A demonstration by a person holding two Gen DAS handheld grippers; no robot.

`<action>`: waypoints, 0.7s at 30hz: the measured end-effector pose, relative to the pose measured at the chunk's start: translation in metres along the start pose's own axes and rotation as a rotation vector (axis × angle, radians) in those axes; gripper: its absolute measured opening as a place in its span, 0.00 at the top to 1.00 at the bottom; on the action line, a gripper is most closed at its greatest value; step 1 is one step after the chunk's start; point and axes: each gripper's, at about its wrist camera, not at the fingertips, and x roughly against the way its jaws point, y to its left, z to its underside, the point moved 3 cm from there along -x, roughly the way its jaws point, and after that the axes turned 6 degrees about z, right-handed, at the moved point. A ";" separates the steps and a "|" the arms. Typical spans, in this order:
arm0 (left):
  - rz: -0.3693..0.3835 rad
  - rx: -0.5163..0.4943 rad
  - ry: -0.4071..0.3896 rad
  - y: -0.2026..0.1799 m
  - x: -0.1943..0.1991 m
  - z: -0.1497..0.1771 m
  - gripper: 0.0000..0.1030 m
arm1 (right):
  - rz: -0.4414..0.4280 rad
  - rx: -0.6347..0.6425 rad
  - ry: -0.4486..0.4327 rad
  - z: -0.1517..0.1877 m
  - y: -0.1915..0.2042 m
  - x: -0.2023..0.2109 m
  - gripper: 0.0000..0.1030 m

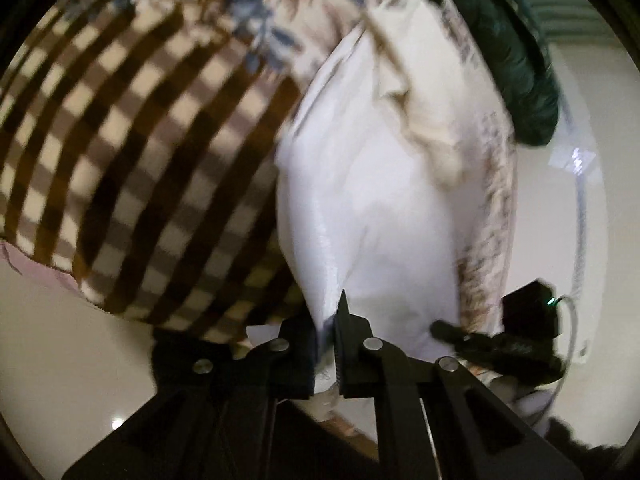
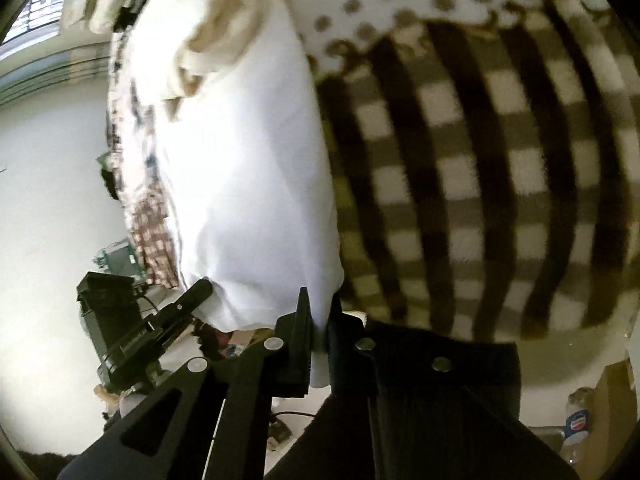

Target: Fold small clothes

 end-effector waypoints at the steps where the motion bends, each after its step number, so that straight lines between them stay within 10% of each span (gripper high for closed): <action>1: 0.033 0.015 -0.018 -0.007 0.009 -0.007 0.96 | -0.012 0.003 -0.006 0.000 0.003 0.007 0.94; 8: 0.205 0.057 -0.125 -0.055 0.034 -0.088 0.96 | -0.147 0.025 -0.091 -0.028 0.048 0.070 0.94; 14: 0.272 0.053 -0.186 -0.090 -0.004 -0.216 0.93 | -0.210 0.045 -0.257 -0.124 0.097 0.112 0.94; 18: 0.270 0.121 -0.206 -0.076 -0.017 -0.261 0.61 | -0.250 -0.038 -0.331 -0.201 0.104 0.111 0.91; 21: 0.266 0.093 -0.251 -0.070 0.001 -0.259 0.53 | -0.255 -0.099 -0.369 -0.232 0.099 0.112 0.66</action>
